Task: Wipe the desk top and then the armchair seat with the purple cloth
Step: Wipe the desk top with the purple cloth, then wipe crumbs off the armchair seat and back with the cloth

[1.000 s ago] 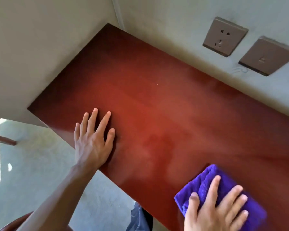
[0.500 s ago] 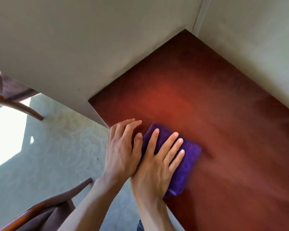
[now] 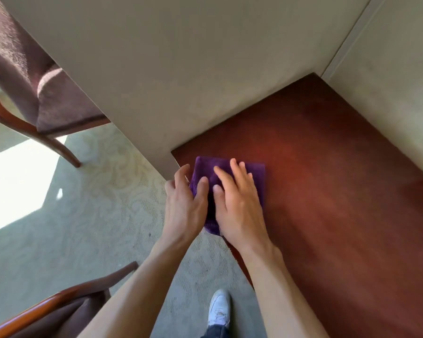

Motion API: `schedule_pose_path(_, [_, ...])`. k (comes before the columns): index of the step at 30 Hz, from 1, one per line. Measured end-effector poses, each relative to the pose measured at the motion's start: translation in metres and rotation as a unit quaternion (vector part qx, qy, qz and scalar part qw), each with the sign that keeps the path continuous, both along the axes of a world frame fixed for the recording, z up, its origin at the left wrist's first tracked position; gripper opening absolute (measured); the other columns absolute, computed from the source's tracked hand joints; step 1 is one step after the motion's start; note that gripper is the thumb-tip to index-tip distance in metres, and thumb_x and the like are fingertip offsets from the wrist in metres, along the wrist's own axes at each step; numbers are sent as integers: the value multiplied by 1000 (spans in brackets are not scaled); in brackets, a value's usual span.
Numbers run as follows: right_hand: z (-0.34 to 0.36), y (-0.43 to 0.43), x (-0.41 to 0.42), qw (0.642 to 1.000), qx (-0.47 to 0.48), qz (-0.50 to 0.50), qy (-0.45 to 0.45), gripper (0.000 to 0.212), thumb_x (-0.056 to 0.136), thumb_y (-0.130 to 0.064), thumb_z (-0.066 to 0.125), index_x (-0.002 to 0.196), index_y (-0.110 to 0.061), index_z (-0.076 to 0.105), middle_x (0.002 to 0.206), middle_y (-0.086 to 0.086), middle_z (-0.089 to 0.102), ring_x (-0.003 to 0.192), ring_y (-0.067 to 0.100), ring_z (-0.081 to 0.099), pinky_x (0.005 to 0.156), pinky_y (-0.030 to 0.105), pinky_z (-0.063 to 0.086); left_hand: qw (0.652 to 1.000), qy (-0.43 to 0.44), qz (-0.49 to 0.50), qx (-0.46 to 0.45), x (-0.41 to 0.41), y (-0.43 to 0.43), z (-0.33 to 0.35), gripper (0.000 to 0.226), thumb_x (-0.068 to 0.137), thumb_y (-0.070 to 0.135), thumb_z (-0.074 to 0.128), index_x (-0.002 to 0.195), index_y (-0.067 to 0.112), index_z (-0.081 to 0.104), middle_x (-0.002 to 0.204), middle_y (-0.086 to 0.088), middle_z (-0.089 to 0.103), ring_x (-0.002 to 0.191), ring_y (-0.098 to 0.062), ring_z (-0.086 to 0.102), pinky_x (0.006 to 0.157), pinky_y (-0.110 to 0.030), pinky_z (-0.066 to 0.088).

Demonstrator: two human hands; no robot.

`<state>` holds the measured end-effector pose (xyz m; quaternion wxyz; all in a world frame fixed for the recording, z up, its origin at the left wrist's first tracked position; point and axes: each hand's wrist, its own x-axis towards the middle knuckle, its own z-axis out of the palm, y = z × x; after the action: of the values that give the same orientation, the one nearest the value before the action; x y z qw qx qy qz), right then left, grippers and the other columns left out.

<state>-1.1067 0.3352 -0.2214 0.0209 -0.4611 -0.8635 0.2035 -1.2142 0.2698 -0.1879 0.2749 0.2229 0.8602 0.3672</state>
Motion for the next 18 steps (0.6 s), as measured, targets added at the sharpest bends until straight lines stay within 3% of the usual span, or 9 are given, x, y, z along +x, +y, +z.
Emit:
schedule_pose_path(2, [9, 8, 9, 994, 26, -56, 85, 61, 101, -37, 46, 158, -22, 31, 167, 11, 26, 156, 32, 16, 127, 48, 17, 999, -9, -26, -34, 3, 0, -3, 55, 93, 52, 58, 135, 20, 44, 122, -1, 53, 109, -23, 61, 96, -45, 52])
schedule_pose_path(5, [30, 32, 18, 999, -26, -41, -24, 83, 93, -53, 58, 161, -26, 17, 161, 2, 37, 154, 33, 19, 124, 54, 0, 998, -47, -30, -39, -2, 2, 4, 37, 94, 42, 65, 116, 14, 52, 106, -5, 68, 97, -23, 68, 87, -45, 58])
schedule_pose_path(6, [38, 39, 18, 997, -36, -32, -60, 85, 89, -58, 61, 159, -28, 22, 153, 2, 44, 150, 32, 27, 123, 55, -2, 997, -62, -36, -37, -4, 2, 9, 32, 93, 38, 68, 111, 15, 57, 101, -3, 70, 93, -22, 69, 85, -44, 59])
schedule_pose_path(7, [47, 45, 18, 996, -39, -24, -81, 81, 86, -60, 64, 155, -30, 33, 144, 3, 50, 143, 32, 35, 123, 55, 1, 996, -66, -48, -34, -6, 0, 16, 27, 91, 35, 70, 107, 16, 61, 97, 0, 71, 90, -19, 70, 83, -43, 60])
schedule_pose_path(9, [67, 51, 17, 996, -49, -5, -77, 59, 82, -59, 70, 132, -29, 59, 126, 4, 61, 128, 32, 50, 120, 51, 22, 996, -65, -65, -8, -7, -9, 32, 24, 87, 30, 73, 107, 21, 64, 92, 5, 72, 84, -14, 71, 80, -41, 61])
schedule_pose_path(10, [77, 51, 18, 997, -60, 3, -54, 48, 81, -56, 74, 119, -28, 66, 115, 4, 64, 118, 32, 56, 111, 47, 35, 995, -67, -71, 12, -8, -17, 42, 26, 86, 28, 73, 110, 23, 63, 92, 6, 73, 83, -11, 71, 79, -39, 61])
schedule_pose_path(12, [96, 44, 20, 995, -101, 12, 21, 31, 78, -49, 79, 100, -29, 69, 97, -1, 61, 101, 29, 61, 92, 44, 49, 994, -60, -74, 47, -12, -36, 64, 32, 86, 25, 73, 116, 27, 63, 95, 10, 73, 83, -1, 70, 77, -28, 61])
schedule_pose_path(15, [128, 13, 9, 982, -138, 23, 128, 21, 76, -38, 84, 85, -37, 64, 89, -10, 52, 85, 19, 62, 85, 45, 53, 997, 15, -55, 49, -22, -80, 99, 19, 89, 28, 71, 108, 28, 68, 94, 11, 70, 84, -1, 65, 73, -21, 54])
schedule_pose_path(18, [158, -39, -21, 968, -157, 49, 191, 16, 76, -26, 76, 89, -32, 69, 92, -8, 52, 87, 21, 62, 87, 45, 52, 996, 75, -1, 56, -28, -140, 132, 18, 90, 28, 70, 108, 27, 68, 99, 3, 62, 92, -4, 58, 79, -17, 45])
